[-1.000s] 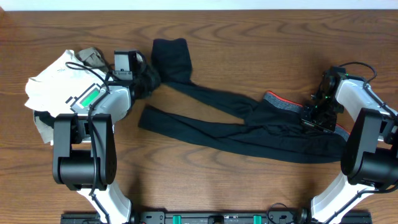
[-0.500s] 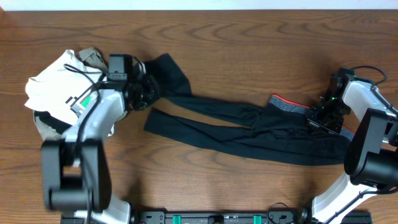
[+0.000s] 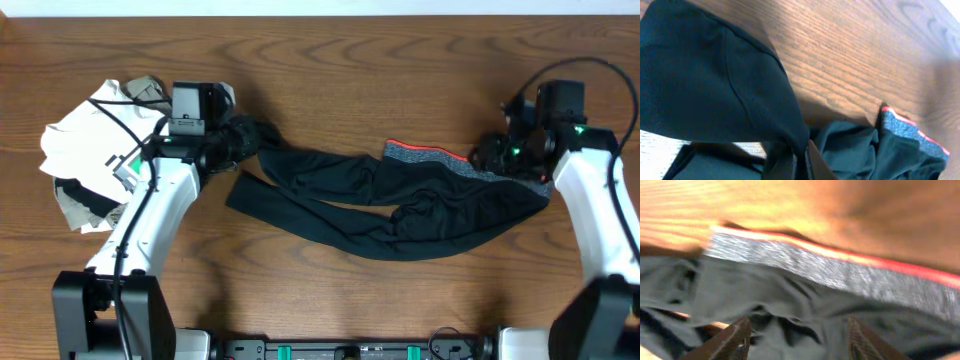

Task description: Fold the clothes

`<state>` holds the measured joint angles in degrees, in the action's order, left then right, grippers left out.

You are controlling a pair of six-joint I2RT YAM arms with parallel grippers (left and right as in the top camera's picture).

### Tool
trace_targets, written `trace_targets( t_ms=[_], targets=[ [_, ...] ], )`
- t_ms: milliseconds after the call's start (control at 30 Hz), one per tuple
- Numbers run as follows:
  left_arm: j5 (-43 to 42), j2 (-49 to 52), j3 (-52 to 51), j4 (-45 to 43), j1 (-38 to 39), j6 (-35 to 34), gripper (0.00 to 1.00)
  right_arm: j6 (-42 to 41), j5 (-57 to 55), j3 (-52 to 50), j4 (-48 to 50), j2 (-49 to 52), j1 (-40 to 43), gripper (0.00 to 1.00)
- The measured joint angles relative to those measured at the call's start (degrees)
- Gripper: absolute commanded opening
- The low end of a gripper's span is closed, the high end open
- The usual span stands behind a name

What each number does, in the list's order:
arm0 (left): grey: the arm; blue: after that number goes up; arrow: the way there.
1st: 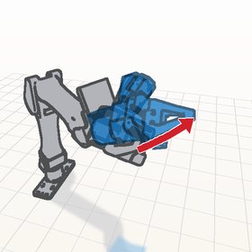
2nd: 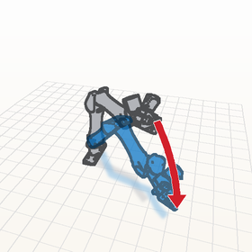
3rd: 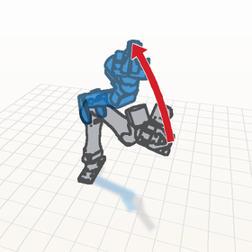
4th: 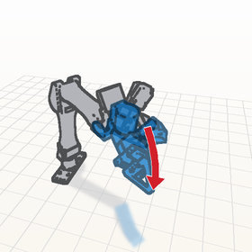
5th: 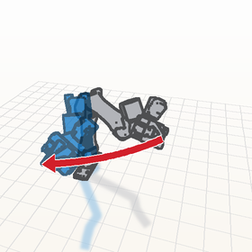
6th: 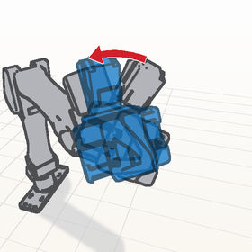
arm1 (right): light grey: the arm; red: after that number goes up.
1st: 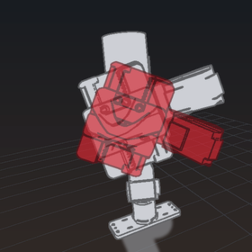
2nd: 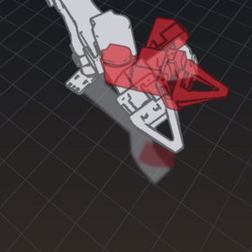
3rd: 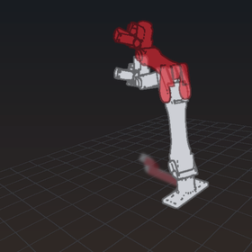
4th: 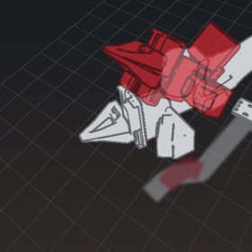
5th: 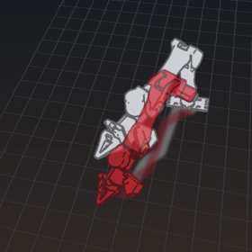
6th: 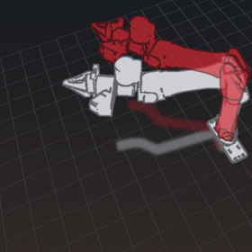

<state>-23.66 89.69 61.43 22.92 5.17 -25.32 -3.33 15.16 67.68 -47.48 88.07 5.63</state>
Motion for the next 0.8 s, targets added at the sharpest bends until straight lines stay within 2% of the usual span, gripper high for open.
trace_targets(
  t_ms=[267, 400, 500, 800],
  targets=[
    [1.11, 0.00, 0.00, 3.02, 0.57, 0.35, 0.06, 4.35, 3.34, 0.09, 6.54, 4.81, -7.13, 0.65],
    [1.60, 0.00, 0.00, 3.98, 0.57, 0.33, 0.06, 5.40, 4.17, 0.09, 12.59, 9.73, -11.06, 0.71],
    [1.62, 0.00, 0.00, 4.20, 0.57, 0.35, 0.06, 5.62, 4.55, 0.09, 17.22, 13.29, -13.42, 0.80],
    [1.64, 0.00, 0.00, 5.18, 0.57, 0.35, 0.06, 5.05, 4.55, 0.09, 25.64, 22.56, -16.39, 0.81]
  ],
)
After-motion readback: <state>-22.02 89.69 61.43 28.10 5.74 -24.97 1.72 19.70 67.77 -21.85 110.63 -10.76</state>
